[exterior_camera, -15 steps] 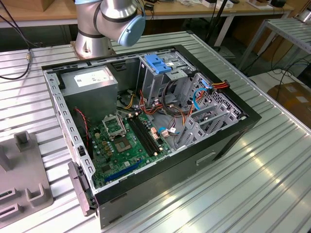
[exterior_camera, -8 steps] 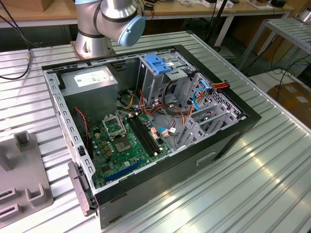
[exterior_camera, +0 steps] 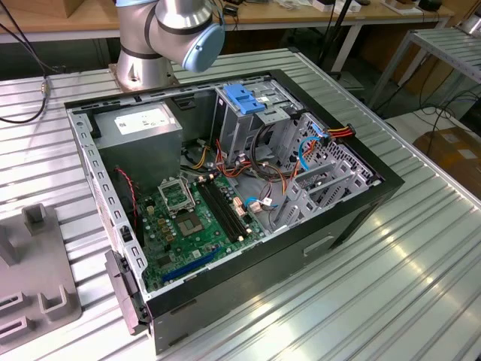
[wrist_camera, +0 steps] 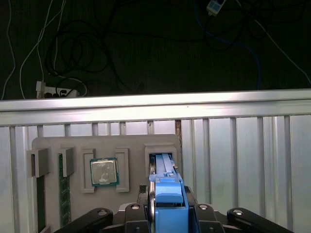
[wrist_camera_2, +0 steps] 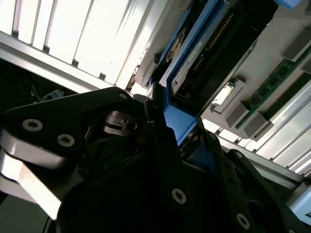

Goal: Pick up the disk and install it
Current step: 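Pick up the disk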

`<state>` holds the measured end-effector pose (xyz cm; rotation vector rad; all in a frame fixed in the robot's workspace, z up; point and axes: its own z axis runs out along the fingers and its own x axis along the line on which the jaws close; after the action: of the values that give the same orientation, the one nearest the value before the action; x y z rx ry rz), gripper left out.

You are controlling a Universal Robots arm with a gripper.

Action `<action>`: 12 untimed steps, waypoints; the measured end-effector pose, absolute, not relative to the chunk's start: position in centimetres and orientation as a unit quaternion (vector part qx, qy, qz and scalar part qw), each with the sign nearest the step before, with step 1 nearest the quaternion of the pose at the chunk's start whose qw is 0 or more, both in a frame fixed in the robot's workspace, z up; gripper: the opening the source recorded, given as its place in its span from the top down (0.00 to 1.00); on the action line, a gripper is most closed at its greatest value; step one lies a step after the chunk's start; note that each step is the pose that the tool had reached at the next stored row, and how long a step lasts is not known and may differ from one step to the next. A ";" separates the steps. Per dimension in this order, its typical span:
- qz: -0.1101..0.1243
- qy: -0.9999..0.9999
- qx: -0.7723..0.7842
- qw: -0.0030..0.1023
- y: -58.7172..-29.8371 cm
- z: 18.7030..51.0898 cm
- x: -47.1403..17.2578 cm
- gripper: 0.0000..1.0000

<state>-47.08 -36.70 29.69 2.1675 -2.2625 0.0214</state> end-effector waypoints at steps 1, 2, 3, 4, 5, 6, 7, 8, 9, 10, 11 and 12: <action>0.007 -0.722 0.692 0.004 -36.7 29.7 -47.1 0.63; 0.007 -0.722 0.692 0.004 -36.7 29.7 -47.1 0.63; 0.007 -0.722 0.692 0.004 -36.7 29.7 -47.1 0.63; 0.007 -0.722 0.692 0.004 -36.7 29.7 -47.1 0.63; 0.007 -0.722 0.692 0.004 -36.7 29.7 -47.1 0.63; 0.007 -0.722 0.692 0.004 -36.7 29.7 -47.1 0.63; 0.007 -0.722 0.692 0.004 -36.7 29.7 -47.1 0.63; 0.007 -0.722 0.692 0.004 -36.7 29.7 -47.1 0.63; 0.007 -0.722 0.692 0.004 -36.7 29.7 -47.1 0.63; 0.007 -0.722 0.692 0.004 -36.7 29.7 -47.1 0.63; 0.007 -0.722 0.692 0.004 -36.7 29.8 -47.1 0.63; 0.007 -0.722 0.692 0.004 -36.7 30.1 -47.1 0.63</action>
<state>-47.06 -36.70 30.07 2.1677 -2.2628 0.0213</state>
